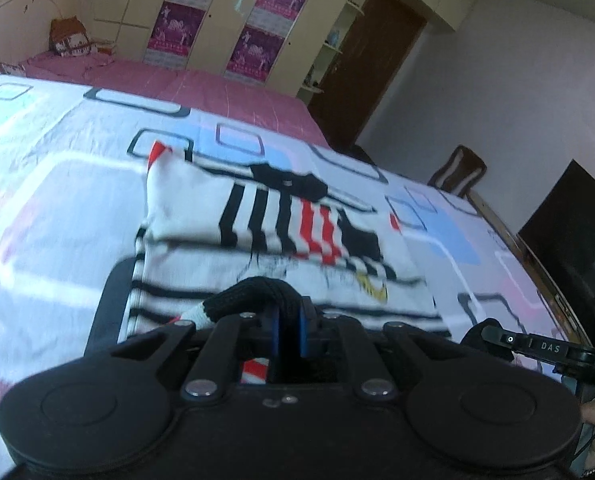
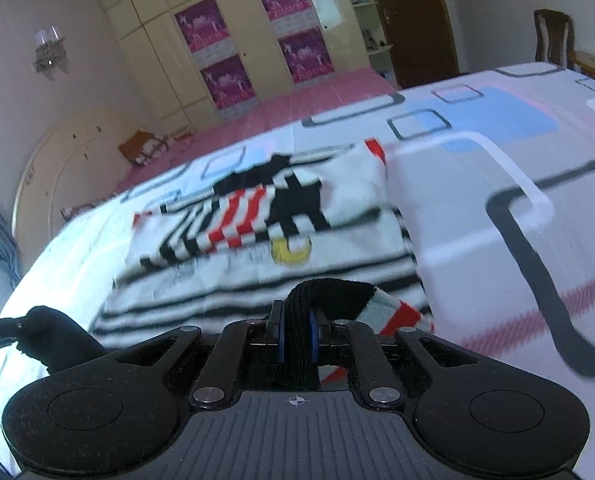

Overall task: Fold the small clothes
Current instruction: 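Lift the hem with both tools and fold it over toward the collar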

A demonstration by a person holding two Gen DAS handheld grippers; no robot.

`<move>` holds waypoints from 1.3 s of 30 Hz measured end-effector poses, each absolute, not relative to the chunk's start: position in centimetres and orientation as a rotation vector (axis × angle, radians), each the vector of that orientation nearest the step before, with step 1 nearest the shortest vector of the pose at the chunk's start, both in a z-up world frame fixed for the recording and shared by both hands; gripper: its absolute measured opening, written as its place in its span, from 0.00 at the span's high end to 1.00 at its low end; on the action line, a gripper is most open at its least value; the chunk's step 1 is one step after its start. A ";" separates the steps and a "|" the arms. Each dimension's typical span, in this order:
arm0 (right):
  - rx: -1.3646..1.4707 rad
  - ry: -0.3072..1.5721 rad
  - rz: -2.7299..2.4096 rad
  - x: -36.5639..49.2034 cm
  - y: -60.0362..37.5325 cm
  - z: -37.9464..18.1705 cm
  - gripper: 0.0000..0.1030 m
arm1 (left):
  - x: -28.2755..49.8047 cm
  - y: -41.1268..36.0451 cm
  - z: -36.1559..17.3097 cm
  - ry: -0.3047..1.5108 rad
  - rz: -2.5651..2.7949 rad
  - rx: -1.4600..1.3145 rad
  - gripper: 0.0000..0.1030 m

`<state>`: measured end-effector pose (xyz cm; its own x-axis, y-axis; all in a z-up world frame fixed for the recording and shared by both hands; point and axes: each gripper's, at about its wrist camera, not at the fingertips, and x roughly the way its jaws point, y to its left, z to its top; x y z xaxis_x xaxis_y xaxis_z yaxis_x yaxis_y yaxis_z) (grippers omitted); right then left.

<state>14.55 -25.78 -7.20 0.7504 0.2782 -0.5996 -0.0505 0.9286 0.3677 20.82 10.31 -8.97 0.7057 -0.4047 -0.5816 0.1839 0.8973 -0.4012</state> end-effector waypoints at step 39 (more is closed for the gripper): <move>0.454 0.781 0.183 44.9 -28.3 -12.3 0.90 | 45.7 9.4 -13.3 0.799 -0.062 -0.315 0.91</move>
<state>44.87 -28.35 -12.27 0.7007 0.3234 -0.6359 0.0068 0.8883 0.4592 45.71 9.44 -13.25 0.6983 -0.1726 -0.6947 -0.0642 0.9515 -0.3010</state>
